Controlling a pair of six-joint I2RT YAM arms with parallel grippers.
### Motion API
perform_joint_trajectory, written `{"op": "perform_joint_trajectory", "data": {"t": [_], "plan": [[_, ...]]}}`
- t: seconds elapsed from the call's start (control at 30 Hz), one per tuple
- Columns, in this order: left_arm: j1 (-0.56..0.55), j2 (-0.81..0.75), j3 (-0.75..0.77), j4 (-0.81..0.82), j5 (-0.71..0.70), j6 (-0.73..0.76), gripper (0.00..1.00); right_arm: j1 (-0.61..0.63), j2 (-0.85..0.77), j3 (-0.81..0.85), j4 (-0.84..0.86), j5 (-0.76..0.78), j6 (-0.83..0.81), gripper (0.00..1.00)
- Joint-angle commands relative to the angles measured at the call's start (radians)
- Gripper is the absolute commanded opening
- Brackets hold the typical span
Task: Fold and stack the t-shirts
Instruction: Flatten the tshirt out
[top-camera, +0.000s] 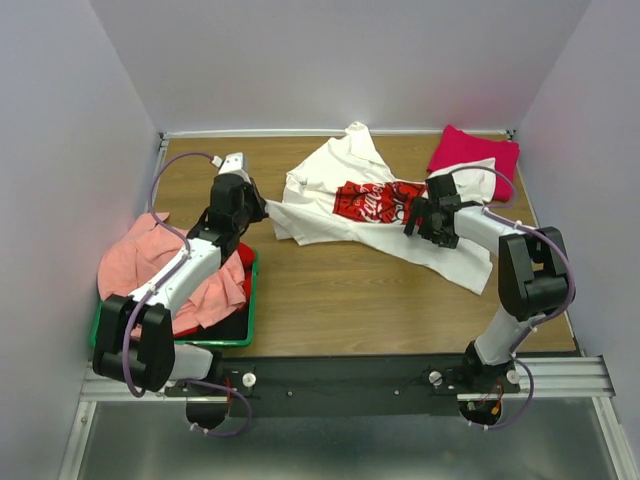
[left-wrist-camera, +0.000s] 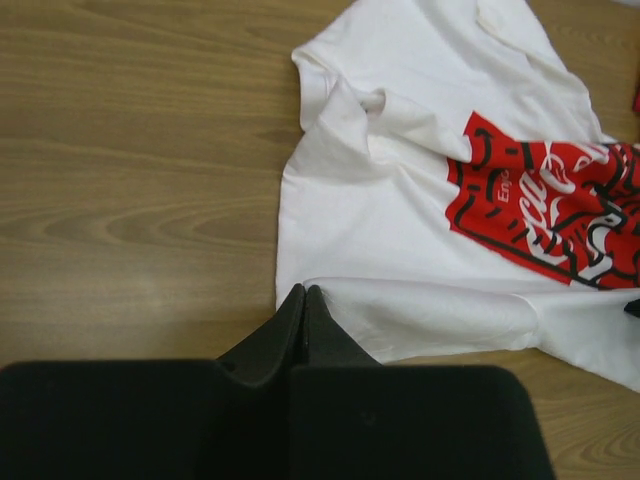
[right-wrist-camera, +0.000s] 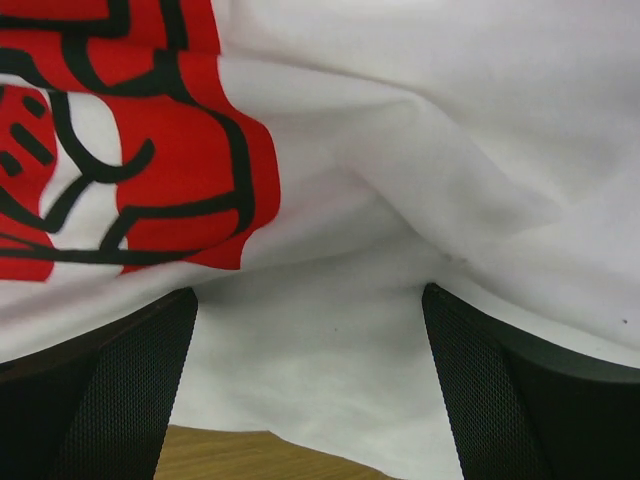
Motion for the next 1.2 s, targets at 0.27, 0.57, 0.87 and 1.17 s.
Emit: {"op": "perform_joint_trajectory", "data": {"t": [0.27,0.57,0.87,1.17], "plan": [[0.124,0.104,0.199,0.059,0.102,0.051,0.0,-0.002,0.041,0.109,-0.019,-0.098,-0.022,0.98],[0.162,0.165,0.253,0.076,0.185,0.076,0.0,-0.002,-0.175,-0.018,-0.251,0.042,0.023,0.98],[0.165,0.145,0.229,0.112,0.275,0.074,0.0,-0.002,-0.355,-0.209,-0.409,0.026,0.162,0.93],[0.165,0.11,0.207,0.135,0.321,0.059,0.0,-0.002,-0.387,-0.246,-0.476,0.055,0.264,0.74]]}}
